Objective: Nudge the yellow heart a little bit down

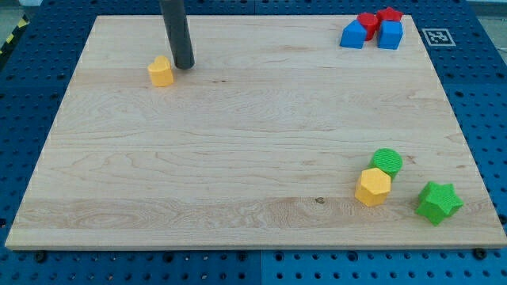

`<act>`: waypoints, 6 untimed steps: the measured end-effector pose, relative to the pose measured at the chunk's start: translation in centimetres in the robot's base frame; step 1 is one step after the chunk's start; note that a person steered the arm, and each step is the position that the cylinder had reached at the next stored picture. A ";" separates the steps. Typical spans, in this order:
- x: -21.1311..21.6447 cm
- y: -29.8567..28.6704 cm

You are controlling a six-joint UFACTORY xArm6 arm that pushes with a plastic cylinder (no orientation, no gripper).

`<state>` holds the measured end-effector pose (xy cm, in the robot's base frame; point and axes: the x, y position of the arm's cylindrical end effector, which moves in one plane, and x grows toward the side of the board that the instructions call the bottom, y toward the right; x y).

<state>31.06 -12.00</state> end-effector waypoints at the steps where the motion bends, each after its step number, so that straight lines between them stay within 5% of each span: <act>1: -0.3 -0.1; 4: 0.9 -5.2; 6: 0.3 4.3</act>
